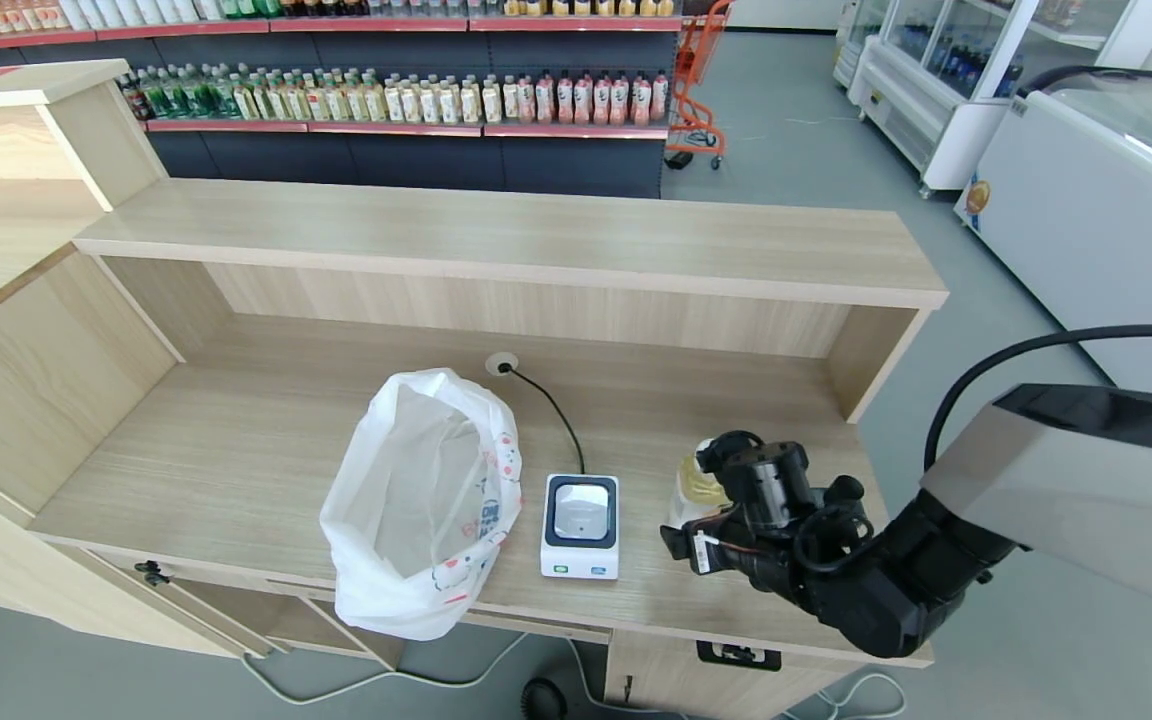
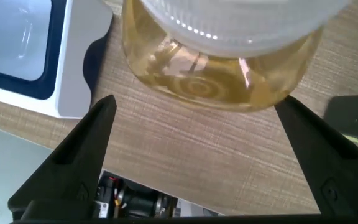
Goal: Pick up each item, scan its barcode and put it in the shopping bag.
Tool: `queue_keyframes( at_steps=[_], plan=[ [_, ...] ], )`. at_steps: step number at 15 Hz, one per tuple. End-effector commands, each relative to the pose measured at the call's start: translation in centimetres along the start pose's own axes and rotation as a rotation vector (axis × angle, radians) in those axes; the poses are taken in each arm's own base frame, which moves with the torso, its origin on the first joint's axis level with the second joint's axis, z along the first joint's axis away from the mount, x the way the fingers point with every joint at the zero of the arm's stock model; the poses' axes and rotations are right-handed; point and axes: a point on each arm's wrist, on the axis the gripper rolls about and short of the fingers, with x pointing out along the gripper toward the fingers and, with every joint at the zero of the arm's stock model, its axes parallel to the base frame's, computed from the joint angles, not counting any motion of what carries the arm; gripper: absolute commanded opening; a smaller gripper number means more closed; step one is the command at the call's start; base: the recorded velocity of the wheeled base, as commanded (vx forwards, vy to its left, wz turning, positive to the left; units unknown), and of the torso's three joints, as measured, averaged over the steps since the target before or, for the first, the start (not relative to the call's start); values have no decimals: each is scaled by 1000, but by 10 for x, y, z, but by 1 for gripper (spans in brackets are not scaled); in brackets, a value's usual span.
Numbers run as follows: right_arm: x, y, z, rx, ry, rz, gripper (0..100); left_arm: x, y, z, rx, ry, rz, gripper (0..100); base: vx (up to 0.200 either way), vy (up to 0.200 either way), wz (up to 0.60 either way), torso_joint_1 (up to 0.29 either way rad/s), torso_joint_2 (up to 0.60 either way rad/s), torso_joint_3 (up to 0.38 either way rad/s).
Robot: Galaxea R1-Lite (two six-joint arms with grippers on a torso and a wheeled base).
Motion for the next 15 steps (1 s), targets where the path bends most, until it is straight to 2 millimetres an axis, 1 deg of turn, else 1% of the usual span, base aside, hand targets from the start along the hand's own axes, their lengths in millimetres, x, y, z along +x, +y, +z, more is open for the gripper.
queue_keyframes(
  at_steps=[1,3,5,8,10,13,15],
  plan=[
    [13,4,-5,1,-7,-11,100,0,0,0,0,1,0,0,0,0,0,0,0,0],
    [21,8,0,16,-72,-6,100,0,0,0,0,2,0,0,0,0,0,0,0,0],
    [29,10,2,23,-100,-32,100,0,0,0,0,1,0,0,0,0,0,0,0,0],
    [42,16,0,28,-141,-22,100,0,0,0,0,2,1,0,0,0,0,0,0,0],
    [51,24,-2,28,-165,-10,100,0,0,0,0,1,1,0,0,0,0,0,0,0],
    [56,28,1,9,-211,-3,100,0,0,0,0,1,0,0,0,0,0,0,0,0],
    [57,28,8,0,-250,0,100,0,0,0,0,-1,0,0,0,0,0,0,0,0]
  ],
)
